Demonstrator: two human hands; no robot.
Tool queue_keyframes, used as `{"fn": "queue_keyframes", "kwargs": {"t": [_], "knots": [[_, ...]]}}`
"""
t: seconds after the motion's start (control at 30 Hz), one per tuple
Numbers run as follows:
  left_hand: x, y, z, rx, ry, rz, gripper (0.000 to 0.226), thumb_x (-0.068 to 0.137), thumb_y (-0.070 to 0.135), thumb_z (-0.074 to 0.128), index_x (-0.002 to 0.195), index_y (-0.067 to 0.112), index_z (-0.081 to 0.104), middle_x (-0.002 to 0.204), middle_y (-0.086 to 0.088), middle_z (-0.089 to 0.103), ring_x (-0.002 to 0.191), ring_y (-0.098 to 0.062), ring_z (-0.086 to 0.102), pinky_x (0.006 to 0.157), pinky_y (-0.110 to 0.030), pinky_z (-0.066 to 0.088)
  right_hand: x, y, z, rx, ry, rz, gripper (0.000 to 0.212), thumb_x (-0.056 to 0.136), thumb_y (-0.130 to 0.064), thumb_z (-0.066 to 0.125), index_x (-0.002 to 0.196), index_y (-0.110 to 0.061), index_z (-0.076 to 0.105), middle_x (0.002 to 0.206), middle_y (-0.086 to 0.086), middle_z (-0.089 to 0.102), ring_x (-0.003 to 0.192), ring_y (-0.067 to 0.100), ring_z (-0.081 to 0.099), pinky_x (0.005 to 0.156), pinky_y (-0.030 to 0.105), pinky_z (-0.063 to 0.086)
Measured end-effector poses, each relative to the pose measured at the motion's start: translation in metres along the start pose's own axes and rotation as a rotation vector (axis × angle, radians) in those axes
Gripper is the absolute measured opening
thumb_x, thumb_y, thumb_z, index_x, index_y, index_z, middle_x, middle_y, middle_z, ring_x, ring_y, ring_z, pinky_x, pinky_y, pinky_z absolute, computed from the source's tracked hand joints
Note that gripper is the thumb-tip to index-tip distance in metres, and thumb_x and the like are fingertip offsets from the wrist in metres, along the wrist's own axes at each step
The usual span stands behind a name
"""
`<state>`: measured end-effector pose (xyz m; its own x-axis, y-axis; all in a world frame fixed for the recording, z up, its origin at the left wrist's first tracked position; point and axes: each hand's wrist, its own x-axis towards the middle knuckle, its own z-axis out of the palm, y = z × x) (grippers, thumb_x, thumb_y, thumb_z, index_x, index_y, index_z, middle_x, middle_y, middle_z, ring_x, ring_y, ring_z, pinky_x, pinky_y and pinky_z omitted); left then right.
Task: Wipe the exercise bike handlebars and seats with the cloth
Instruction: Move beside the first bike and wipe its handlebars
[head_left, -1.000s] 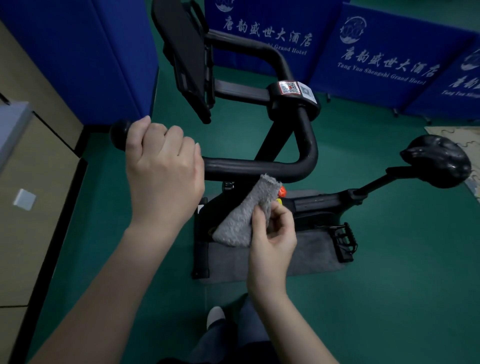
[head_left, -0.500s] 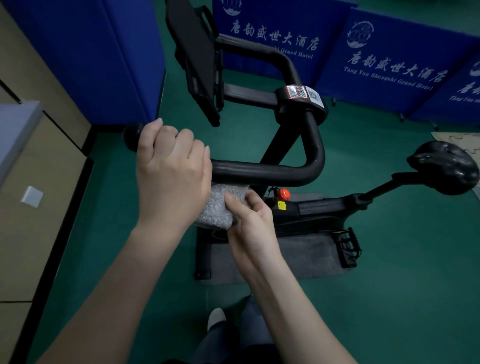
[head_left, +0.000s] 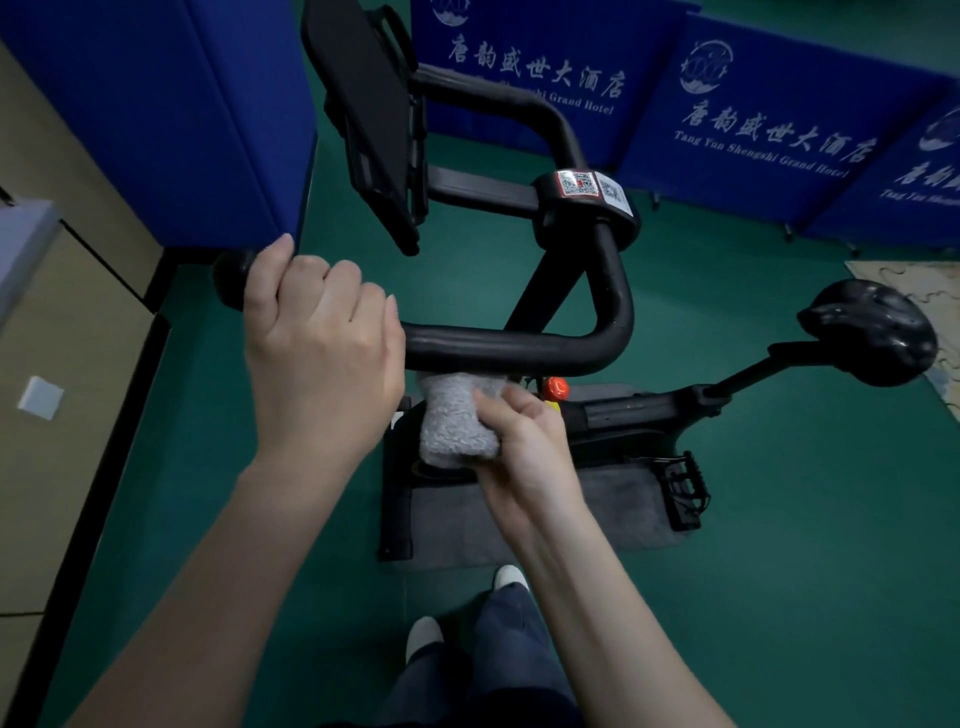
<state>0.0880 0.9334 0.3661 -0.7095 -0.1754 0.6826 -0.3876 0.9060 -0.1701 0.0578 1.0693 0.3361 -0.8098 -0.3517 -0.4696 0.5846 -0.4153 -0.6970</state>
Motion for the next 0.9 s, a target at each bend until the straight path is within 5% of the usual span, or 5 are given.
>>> {"fn": "queue_keyframes", "kwargs": {"t": [0.23,0.37,0.5,0.67,0.9], "knots": [[0.003,0.034,-0.008,-0.312,-0.020,0.047,0.028,0.098,0.025,0.045,0.095,0.009,0.067,0.091,-0.007,0.065,0.097,-0.027,0.058,0.118,-0.043,0.011,0.009,-0.023,-0.030,0.115,0.145,-0.109,0.018,0.088,0.013,0.047,0.086,0.003,0.061,0.071,0.009,0.068,0.063,0.014,0.065,0.061,0.022,0.054],[0.001,0.056,0.001,-0.386,-0.142,0.100,0.032,0.099,0.026,0.044,0.108,0.007,0.067,0.096,-0.006,0.067,0.097,-0.025,0.061,0.114,-0.044,0.024,0.008,-0.024,-0.034,0.039,0.061,-0.055,0.016,0.088,0.010,0.051,0.088,0.001,0.064,0.077,0.011,0.069,0.067,0.017,0.067,0.061,0.025,0.055],[-0.003,0.060,0.010,-0.343,-0.170,0.097,0.034,0.100,0.030,0.041,0.104,0.011,0.070,0.089,-0.002,0.069,0.082,-0.024,0.062,0.097,-0.039,0.039,0.008,-0.036,-0.057,0.007,0.311,-0.235,0.014,0.088,0.009,0.052,0.090,0.001,0.064,0.081,0.011,0.067,0.076,0.021,0.062,0.073,0.029,0.053],[-0.002,0.061,0.013,-0.364,-0.128,0.067,0.031,0.099,0.030,0.045,0.095,0.013,0.070,0.084,-0.001,0.067,0.076,-0.024,0.060,0.079,-0.036,0.038,0.010,-0.050,-0.056,-0.516,0.549,-0.763,0.018,0.088,-0.001,0.062,0.100,-0.012,0.070,0.097,0.003,0.069,0.094,0.013,0.065,0.086,0.022,0.051],[-0.003,0.062,0.013,-0.349,-0.123,0.069,0.030,0.099,0.030,0.043,0.094,0.014,0.069,0.084,-0.001,0.066,0.076,-0.024,0.059,0.077,-0.035,0.034,0.008,-0.036,-0.038,-1.130,0.316,-1.170,0.020,0.086,0.002,0.064,0.099,-0.010,0.073,0.099,-0.005,0.068,0.091,0.019,0.050,0.086,0.017,0.039]]}}
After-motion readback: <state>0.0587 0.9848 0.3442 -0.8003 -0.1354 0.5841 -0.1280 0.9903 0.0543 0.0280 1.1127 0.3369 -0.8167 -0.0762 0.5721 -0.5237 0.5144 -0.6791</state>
